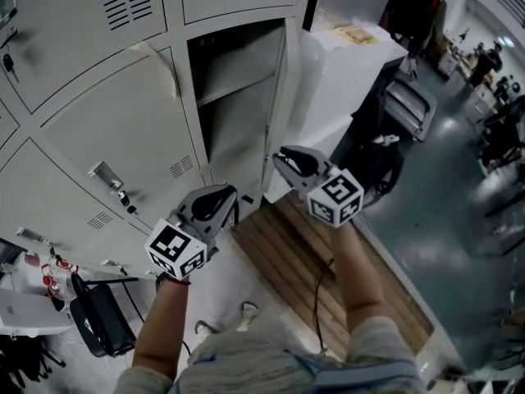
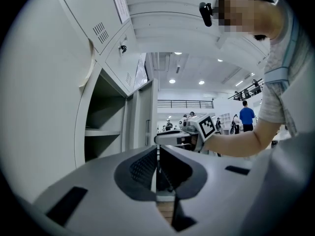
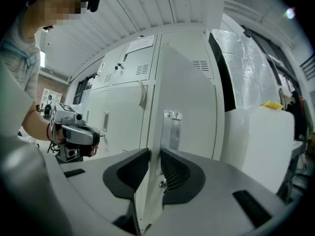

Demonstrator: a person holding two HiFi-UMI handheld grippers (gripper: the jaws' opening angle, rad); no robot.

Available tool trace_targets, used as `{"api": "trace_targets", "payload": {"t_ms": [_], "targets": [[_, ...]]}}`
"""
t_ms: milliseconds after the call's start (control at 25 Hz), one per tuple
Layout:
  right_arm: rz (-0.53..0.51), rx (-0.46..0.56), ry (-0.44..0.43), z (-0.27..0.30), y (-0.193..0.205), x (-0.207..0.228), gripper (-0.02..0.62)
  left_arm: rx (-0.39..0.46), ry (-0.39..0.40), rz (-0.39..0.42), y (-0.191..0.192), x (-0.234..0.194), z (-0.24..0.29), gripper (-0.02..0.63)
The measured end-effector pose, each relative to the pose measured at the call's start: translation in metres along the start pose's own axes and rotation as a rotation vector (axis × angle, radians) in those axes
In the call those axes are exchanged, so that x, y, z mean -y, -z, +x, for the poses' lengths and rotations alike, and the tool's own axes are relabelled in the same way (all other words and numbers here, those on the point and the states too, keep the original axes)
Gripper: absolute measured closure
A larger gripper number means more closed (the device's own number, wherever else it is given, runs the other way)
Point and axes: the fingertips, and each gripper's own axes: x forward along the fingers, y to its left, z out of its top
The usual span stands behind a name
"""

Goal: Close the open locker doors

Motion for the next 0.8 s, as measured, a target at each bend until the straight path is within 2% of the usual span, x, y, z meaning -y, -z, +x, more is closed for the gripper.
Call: {"api": "trace_targets", "payload": {"t_ms": [800], "targets": [[0.066,0.023,-0.035,0.076,-0.012,-0.027,0.517,-0.002,-0.084,-0.034,0.007,-0.036,-0.032,0.601]]}}
